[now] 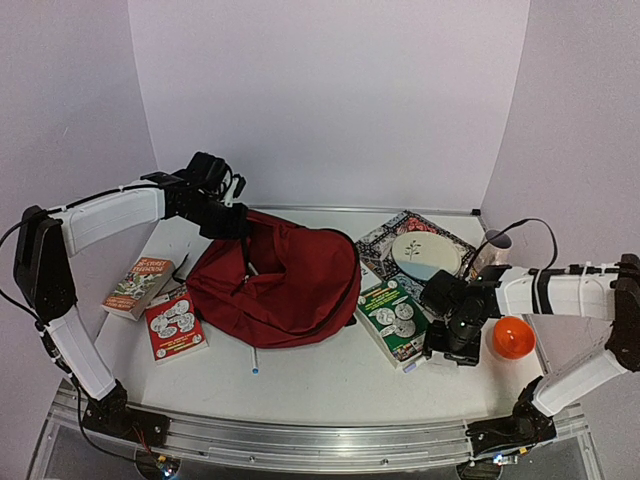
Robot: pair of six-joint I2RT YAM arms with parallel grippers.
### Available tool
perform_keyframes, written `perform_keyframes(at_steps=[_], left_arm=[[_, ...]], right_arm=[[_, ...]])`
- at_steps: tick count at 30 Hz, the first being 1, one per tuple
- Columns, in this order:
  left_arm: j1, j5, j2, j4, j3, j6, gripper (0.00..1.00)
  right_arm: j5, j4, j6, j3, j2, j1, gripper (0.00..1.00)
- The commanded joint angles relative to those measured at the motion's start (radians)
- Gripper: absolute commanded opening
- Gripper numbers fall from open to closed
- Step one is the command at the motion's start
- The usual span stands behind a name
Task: Pack the student bag
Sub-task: Pick up the pen from the center of the board.
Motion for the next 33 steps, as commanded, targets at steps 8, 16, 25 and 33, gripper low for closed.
perform_keyframes(at_steps=[8,16,25,33], left_arm=[[0.008,-0.014,-0.052,0.037,0.011,-0.002,0.00],[0.008,-0.013,-0.052,0.037,0.017,0.000,0.00],[0.010,-0.021,-0.054,0.037,0.016,0.010,0.00],[0.017,-0.026,-0.059,0.037,0.011,0.013,0.00]], right_arm=[[-0.054,0.153,0.069,-0.091,0.031,-0.035,0.60],[-0.039,0.168,0.078,-0.088,0.019,-0.048,0.59],[-0.051,0.223,0.088,-0.103,0.112,-0.049,0.51],[-0.048,0.221,0.097,-0.095,0.215,-0.050,0.47]])
